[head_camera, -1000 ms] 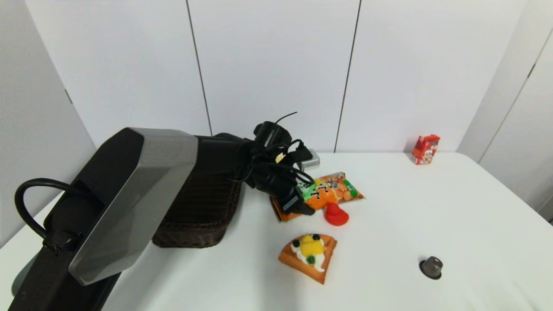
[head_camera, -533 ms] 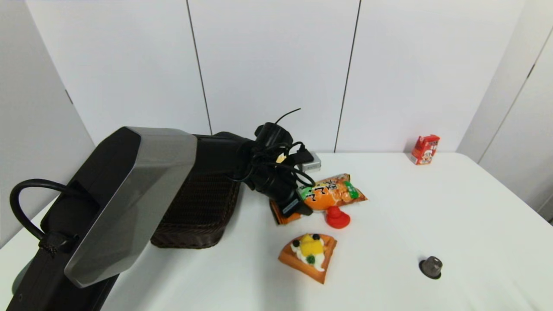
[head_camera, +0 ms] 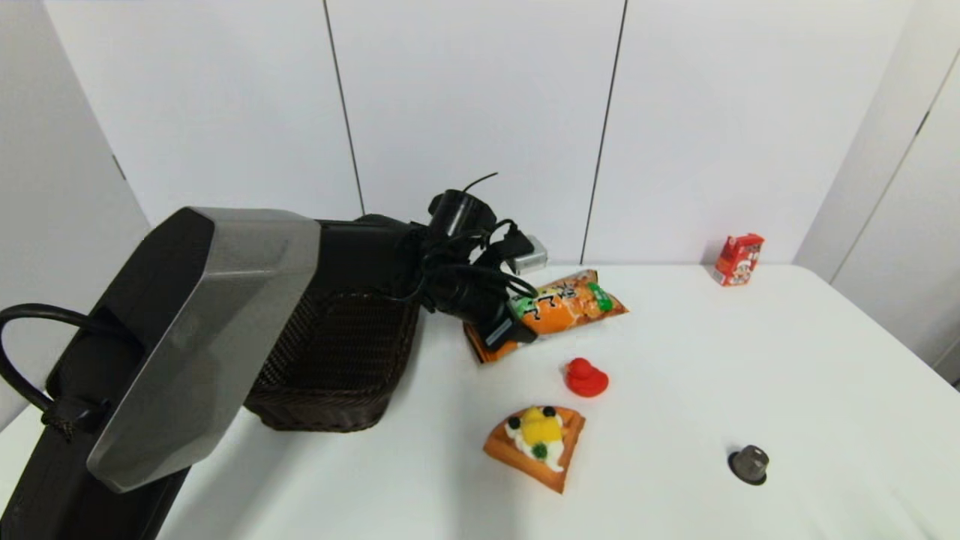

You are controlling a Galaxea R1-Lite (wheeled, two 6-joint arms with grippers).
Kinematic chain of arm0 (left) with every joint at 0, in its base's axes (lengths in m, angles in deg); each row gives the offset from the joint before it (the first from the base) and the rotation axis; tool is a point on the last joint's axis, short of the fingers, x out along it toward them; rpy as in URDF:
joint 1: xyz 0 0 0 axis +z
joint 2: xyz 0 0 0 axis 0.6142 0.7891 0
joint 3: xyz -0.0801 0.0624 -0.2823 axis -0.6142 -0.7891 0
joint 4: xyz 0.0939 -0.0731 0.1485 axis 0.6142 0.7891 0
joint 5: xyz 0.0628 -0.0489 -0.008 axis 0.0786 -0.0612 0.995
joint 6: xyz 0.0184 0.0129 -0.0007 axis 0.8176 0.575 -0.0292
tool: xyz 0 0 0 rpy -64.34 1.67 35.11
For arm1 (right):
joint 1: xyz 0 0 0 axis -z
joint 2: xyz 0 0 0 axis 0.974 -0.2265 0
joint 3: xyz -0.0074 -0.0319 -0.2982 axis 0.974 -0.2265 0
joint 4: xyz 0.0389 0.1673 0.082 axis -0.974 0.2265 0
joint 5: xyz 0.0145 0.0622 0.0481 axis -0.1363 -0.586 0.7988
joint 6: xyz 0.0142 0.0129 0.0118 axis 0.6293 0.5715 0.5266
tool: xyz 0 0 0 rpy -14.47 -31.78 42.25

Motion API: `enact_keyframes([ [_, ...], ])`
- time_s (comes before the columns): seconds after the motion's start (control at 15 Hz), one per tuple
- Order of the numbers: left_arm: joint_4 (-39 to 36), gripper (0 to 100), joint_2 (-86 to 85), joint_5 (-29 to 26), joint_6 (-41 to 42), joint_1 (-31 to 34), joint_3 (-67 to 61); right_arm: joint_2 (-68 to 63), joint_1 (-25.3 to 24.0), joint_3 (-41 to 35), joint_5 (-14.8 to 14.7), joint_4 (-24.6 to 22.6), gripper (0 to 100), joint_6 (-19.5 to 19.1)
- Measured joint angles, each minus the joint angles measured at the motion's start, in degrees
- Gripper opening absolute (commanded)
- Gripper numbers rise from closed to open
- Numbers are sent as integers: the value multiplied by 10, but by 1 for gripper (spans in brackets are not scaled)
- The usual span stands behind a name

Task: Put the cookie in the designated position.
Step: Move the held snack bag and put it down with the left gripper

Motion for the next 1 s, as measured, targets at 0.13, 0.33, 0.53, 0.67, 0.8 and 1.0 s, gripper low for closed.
enact_keyframes([
  [0.13,-26,0,-17,-1,-14,3,0,0,0,0,0,0,100,0],
  [0.33,-71,0,-59,-2,-60,4,0,0,0,0,0,0,100,0],
  [0.53,-95,0,-119,-1,-93,22,0,0,0,0,0,0,100,0],
  [0.67,-96,0,-160,2,-93,66,-1,0,0,0,0,0,100,0],
  [0.8,-97,0,-196,6,-93,120,-4,0,0,0,0,0,100,0],
  [1.0,-97,0,-242,23,-94,208,-21,0,0,0,0,0,100,0],
])
